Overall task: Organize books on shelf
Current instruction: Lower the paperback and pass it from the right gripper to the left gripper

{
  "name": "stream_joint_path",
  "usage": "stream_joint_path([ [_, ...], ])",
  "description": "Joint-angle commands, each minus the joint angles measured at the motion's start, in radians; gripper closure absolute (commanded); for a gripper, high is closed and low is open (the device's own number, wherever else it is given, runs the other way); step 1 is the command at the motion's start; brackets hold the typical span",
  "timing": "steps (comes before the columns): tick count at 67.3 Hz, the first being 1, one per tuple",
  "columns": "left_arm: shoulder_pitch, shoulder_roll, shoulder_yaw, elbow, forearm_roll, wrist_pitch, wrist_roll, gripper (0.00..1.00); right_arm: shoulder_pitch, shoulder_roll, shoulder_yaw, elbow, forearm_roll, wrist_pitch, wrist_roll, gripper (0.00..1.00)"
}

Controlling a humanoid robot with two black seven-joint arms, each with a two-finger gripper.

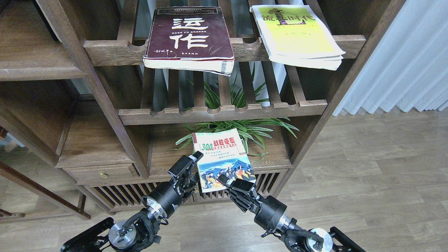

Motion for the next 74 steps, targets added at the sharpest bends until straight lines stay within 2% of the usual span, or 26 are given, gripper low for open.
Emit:
stream_joint_path([
  [1, -0.025, -0.001, 0.011, 0.020, 0.003, 0.000, 0.000, 0.00, 0.000, 0.003, -0.002, 0.002, 0.000, 0.000, 0.000, 0.96],
  [31, -0.048, -0.001, 0.023, 0.032, 0.012, 0.000, -0.003, 0.03, -0.001, 0.003, -0.002, 0.005, 0.000, 0.000, 0.000, 0.96],
  [38, -0.052, -0.001, 0.023, 0.023, 0.012, 0.000, -0.002, 0.10, -0.001, 0.003, -0.002, 0.008, -0.006, 0.000, 0.000, 0.96],
  [50, -0.056, -0.001, 0.053, 0.022, 0.012, 0.000, -0.003, 0.29, -0.001, 0.003, -0.002, 0.011, -0.014, 0.000, 0.000, 0.96],
  [52, -0.056, -0.001, 0.071, 0.022, 0.012, 0.000, -0.009, 0.42, -0.001, 0.003, -0.002, 0.011, -0.014, 0.000, 0.000, 0.96],
  [59, -0.056, -0.001, 0.094, 0.029, 0.004, 0.000, -0.014, 0.60, -0.001, 0.003, -0.002, 0.011, -0.014, 0.000, 0.000, 0.96],
  [64, -0.055, -0.001, 0.112, 0.037, -0.002, 0.000, -0.017, 0.77, -0.001, 0.003, -0.002, 0.011, -0.014, 0.000, 0.000, 0.96],
  [67, -0.056, -0.001, 0.117, 0.041, -0.016, 0.000, -0.018, 0.90, -0.001, 0.003, -0.002, 0.011, -0.014, 0.000, 0.000, 0.96],
  [74, -0.058, -0.001, 0.120, 0.046, -0.049, 0.000, -0.017, 0.95, -0.004, 0.003, -0.002, 0.011, -0.014, 0.000, 0.000, 0.96],
])
